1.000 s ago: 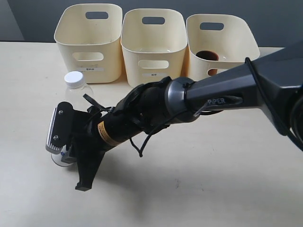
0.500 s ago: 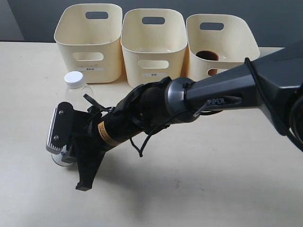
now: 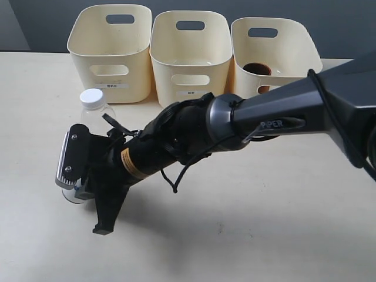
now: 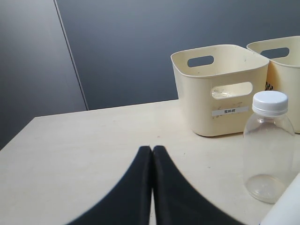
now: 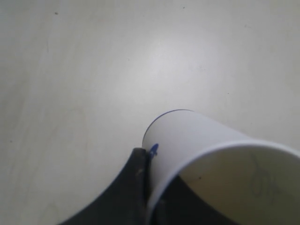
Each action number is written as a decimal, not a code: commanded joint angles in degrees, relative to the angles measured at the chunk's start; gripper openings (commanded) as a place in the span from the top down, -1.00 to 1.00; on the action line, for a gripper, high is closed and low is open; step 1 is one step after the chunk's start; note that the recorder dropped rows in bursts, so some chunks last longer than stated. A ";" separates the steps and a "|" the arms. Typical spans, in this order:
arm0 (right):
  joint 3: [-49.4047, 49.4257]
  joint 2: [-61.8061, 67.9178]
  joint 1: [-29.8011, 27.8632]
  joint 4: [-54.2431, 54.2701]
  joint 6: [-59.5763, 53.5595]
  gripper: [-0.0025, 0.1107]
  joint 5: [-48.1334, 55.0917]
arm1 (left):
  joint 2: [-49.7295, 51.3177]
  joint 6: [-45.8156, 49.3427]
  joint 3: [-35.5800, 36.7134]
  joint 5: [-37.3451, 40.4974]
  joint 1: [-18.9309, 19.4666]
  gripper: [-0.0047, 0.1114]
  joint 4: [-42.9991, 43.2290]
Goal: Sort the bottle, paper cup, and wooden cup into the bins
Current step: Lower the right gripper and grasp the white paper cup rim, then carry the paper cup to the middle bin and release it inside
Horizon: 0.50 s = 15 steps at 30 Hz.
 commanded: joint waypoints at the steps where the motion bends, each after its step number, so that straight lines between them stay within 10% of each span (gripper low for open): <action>1: -0.20 -3.61 -0.12 0.07 -0.39 0.97 0.04 | -0.28 -0.08 0.10 -0.41 0.03 0.92 0.00; 15: -0.20 -18.41 -0.12 0.07 -0.54 0.97 12.62 | -0.28 -0.08 0.10 -0.41 0.03 0.92 0.00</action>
